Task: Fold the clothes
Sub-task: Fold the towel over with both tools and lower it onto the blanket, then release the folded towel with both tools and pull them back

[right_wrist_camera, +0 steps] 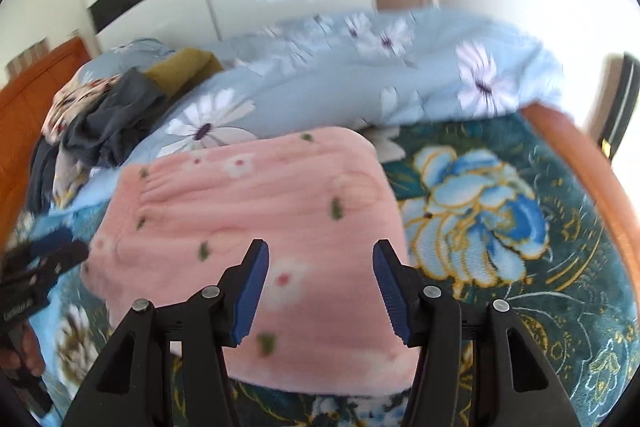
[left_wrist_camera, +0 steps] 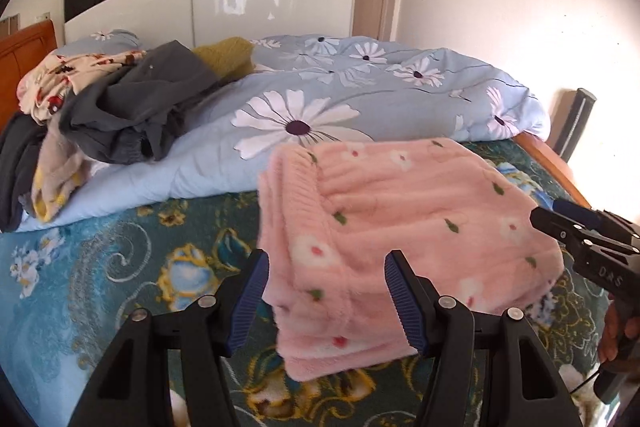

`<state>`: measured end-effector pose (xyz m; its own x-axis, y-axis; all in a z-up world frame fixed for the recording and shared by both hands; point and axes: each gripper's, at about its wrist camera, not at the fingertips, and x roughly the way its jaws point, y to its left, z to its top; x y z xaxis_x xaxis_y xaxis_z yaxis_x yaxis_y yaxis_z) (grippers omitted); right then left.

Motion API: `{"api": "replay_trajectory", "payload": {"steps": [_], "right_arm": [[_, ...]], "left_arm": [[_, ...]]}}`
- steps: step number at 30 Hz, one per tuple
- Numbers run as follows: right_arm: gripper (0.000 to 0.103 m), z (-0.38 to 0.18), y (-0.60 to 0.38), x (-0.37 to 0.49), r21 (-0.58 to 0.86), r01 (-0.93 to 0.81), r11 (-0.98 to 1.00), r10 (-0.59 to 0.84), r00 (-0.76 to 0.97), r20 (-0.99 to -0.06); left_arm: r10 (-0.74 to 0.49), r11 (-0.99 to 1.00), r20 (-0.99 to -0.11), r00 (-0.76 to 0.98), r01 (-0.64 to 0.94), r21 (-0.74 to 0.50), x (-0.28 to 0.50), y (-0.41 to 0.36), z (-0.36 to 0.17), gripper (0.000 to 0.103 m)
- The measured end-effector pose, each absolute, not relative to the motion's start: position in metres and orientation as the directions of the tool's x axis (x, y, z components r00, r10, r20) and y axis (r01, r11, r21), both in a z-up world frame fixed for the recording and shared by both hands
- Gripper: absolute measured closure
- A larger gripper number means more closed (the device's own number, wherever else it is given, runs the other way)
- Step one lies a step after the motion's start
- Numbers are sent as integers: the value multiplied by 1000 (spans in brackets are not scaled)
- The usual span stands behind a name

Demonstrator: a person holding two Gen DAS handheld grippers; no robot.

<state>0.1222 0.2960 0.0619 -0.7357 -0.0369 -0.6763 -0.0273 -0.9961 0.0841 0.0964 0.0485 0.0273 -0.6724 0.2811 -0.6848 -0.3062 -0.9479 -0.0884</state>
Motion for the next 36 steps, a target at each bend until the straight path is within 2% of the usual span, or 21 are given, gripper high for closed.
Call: {"api": "replay_trajectory", "payload": {"steps": [4, 11, 16, 20, 22, 24, 30, 33, 36], "right_arm": [[45, 62, 274, 138, 9, 25, -1000, -25, -784, -620], [45, 28, 279, 125, 69, -34, -997, -24, -712, -702], [45, 17, 279, 125, 74, -54, -996, -15, -702, -712], [45, 22, 277, 136, 91, -60, -994, -20, -717, -696], [45, 22, 276, 146, 106, -73, -992, -20, -726, -687], [45, 20, 275, 155, 123, -87, -989, -22, -727, -686], [45, -4, 268, 178, 164, -110, -980, -46, -679, -733], [45, -18, 265, 180, 167, -130, -977, -41, -659, -751], [39, -27, 261, 179, 161, -131, -978, -35, -660, -751]], "left_arm": [[258, -950, -722, -642, -305, -68, 96, 55, 9, 39], [222, -955, -762, -608, -292, -46, 86, 59, -12, 38], [210, -953, -757, -618, -303, -17, 92, 62, -16, 35], [227, -956, -756, -615, -288, -52, 97, 54, -17, 34], [237, -960, -761, -604, -265, -89, 98, 50, -19, 27], [236, -964, -762, -603, -243, -106, 101, 46, -22, 25], [206, -969, -760, -617, -237, -69, 115, 45, -30, 13], [202, -970, -762, -616, -236, -66, 119, 45, -35, 1], [195, -972, -753, -629, -225, -63, 124, 44, -40, 0]]}}
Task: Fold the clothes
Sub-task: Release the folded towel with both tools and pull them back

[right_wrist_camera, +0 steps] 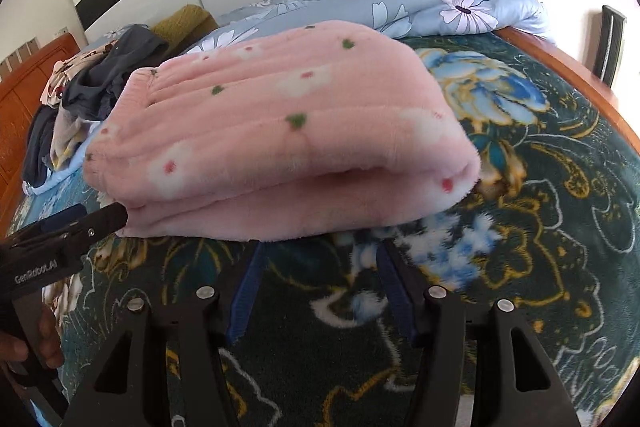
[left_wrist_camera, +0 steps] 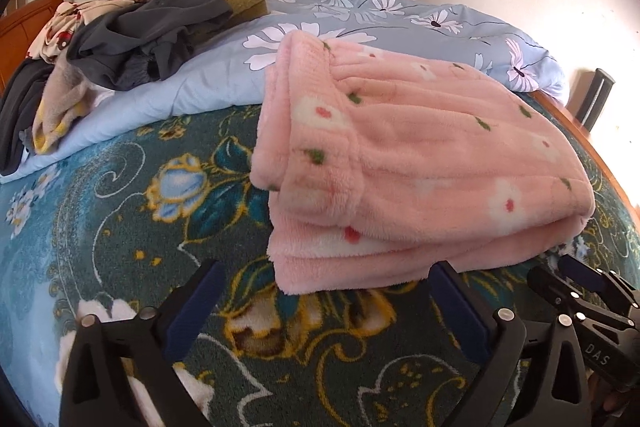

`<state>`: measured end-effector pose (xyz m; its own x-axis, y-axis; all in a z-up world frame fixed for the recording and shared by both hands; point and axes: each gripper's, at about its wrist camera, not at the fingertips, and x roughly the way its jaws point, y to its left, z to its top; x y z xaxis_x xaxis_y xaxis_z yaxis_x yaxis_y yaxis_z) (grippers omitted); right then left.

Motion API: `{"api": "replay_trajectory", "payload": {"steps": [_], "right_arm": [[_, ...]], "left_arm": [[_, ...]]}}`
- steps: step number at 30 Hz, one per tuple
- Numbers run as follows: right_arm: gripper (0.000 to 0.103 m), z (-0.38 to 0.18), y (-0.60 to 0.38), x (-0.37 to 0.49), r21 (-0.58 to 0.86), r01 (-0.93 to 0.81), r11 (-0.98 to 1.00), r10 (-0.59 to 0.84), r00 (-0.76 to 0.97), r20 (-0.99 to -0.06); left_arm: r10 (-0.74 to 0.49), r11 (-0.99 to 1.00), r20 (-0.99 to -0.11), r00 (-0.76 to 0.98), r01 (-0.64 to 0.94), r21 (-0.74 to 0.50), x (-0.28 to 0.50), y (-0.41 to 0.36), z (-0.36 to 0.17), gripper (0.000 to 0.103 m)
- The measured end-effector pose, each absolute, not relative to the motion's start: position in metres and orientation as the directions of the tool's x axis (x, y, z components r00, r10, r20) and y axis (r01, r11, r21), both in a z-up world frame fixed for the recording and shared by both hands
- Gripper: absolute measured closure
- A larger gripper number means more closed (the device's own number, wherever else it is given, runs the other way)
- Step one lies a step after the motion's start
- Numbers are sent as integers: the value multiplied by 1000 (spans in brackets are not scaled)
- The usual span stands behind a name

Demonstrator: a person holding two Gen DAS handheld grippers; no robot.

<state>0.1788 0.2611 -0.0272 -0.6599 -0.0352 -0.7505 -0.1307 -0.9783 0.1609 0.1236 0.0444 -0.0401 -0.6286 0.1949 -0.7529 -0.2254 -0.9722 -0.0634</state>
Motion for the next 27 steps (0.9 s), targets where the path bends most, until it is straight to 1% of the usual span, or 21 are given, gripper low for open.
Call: {"api": "replay_trajectory", "payload": {"steps": [3, 4, 5, 7, 8, 9, 13, 15, 17, 20, 24, 27], "right_arm": [[38, -30, 256, 178, 120, -126, -985, -7, -660, -751], [34, -30, 254, 177, 112, -122, -986, -4, -659, -752], [28, -30, 253, 177, 107, -116, -987, -4, -658, -753], [22, -31, 249, 177, 82, -113, -990, 13, -660, -751], [16, -30, 247, 179, 64, -119, -991, 31, -662, -748], [14, -30, 246, 179, 52, -126, -991, 45, -665, -745], [13, -34, 247, 179, 35, -161, -986, 81, -658, -749], [11, -34, 245, 179, 18, -167, -986, 98, -660, -744], [4, -34, 242, 181, -8, -179, -984, 127, -666, -735], [4, -36, 241, 182, -23, -189, -982, 145, -666, -731], [4, -36, 245, 180, -17, -202, -979, 149, -658, -738], [4, -36, 243, 180, -28, -205, -978, 159, -656, -738]], "left_arm": [[171, -976, -751, -637, -214, -40, 126, 46, -46, 0], [167, -977, -754, -636, -212, -37, 127, 46, -48, 0], [165, -977, -755, -635, -210, -37, 127, 46, -50, 0], [164, -977, -757, -633, -208, -38, 128, 46, -54, 0], [163, -978, -757, -633, -205, -40, 128, 46, -55, 0], [161, -979, -756, -634, -201, -40, 128, 45, -56, 0], [172, -978, -766, -620, -199, -59, 127, 45, -60, 0], [182, -977, -766, -616, -199, -72, 127, 45, -60, 0], [206, -974, -764, -612, -206, -98, 127, 45, -60, 0], [225, -970, -759, -611, -216, -114, 128, 48, -59, 0], [206, -971, -751, -628, -228, -75, 133, 57, -57, 0], [215, -966, -747, -629, -247, -70, 137, 61, -59, 0]]}}
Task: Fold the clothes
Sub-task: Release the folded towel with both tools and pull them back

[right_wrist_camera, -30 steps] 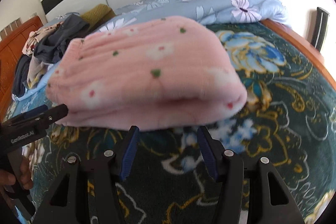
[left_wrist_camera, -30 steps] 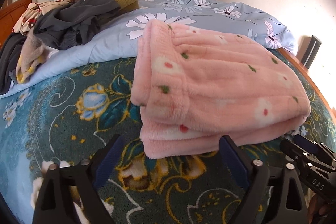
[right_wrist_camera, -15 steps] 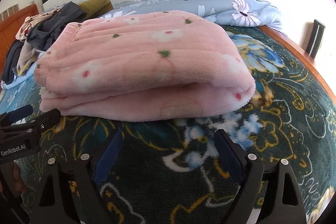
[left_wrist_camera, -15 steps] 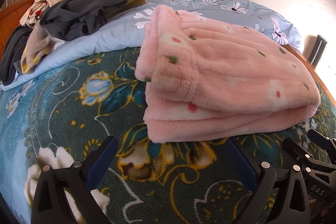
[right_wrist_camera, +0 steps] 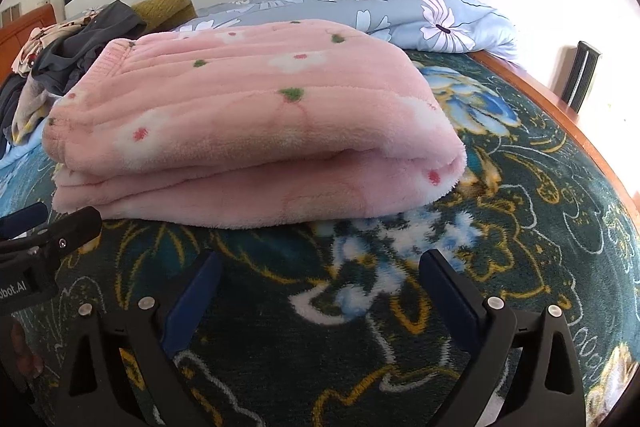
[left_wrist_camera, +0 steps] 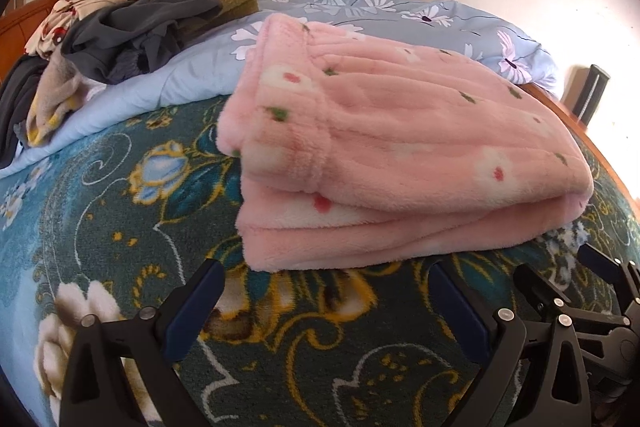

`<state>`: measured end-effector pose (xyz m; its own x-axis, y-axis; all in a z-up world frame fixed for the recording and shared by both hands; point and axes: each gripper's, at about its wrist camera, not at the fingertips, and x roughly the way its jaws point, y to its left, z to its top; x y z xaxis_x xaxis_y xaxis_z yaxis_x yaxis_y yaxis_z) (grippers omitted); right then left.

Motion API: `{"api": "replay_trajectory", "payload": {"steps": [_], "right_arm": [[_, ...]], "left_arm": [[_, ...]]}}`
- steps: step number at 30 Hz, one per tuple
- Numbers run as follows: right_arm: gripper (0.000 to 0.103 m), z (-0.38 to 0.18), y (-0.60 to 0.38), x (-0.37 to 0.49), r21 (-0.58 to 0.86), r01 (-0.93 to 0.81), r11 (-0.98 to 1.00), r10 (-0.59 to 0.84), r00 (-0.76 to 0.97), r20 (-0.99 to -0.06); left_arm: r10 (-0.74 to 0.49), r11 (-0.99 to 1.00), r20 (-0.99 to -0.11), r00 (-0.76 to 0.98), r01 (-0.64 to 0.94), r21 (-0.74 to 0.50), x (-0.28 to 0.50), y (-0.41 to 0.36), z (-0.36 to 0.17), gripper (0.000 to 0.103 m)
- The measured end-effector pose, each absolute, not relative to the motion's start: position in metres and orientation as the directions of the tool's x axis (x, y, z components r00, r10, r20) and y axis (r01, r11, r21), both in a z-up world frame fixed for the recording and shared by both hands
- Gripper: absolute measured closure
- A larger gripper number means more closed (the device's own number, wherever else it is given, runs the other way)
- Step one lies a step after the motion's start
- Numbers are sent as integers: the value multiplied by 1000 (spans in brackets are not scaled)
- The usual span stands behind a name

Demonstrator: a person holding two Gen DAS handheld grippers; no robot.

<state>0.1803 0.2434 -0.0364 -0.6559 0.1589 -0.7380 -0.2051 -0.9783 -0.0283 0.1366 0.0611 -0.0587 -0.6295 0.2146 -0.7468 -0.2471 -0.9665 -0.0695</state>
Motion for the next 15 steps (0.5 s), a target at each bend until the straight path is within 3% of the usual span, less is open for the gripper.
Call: {"api": "replay_trajectory", "payload": {"steps": [15], "right_arm": [[4, -38, 242, 178, -45, -212, -976, 174, -643, -746]], "left_arm": [[188, -980, -735, -652, -174, -95, 136, 52, -64, 0]]}}
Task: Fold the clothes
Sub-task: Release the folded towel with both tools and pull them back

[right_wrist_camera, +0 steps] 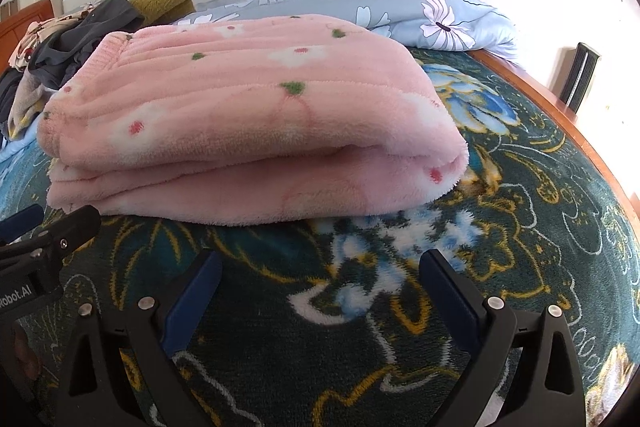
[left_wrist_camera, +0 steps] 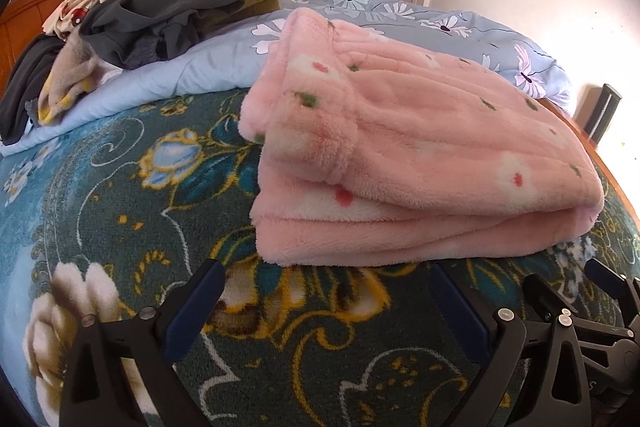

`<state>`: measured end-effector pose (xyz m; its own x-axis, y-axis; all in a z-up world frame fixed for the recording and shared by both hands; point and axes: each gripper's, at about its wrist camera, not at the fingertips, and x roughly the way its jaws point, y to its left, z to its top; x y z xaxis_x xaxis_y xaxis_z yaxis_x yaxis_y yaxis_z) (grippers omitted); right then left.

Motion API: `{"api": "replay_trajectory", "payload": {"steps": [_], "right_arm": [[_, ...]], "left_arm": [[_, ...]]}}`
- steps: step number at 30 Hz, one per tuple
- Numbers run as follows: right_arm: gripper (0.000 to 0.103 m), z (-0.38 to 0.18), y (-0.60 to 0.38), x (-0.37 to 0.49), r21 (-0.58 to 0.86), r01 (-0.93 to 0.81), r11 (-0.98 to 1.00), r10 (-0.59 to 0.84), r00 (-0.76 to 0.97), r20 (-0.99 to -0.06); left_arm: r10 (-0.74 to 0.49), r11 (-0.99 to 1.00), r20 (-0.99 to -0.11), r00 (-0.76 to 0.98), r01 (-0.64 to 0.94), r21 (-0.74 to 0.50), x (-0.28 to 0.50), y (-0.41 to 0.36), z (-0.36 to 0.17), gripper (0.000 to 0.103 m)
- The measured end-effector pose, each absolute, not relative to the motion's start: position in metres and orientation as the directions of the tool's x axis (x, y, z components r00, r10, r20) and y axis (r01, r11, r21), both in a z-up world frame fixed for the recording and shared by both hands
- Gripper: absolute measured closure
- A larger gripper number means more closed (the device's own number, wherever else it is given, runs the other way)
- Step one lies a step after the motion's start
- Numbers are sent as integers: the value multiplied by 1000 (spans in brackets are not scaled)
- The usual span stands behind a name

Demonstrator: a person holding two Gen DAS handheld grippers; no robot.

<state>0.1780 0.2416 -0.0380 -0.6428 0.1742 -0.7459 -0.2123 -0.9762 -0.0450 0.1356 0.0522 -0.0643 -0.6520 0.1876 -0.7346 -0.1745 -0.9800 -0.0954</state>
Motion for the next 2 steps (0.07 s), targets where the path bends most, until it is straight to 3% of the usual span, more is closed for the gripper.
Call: {"api": "replay_trajectory", "payload": {"steps": [2], "right_arm": [[4, -38, 241, 178, -46, -213, -976, 175, -643, -746]], "left_arm": [[189, -980, -730, -656, -177, -94, 137, 52, -64, 0]]}}
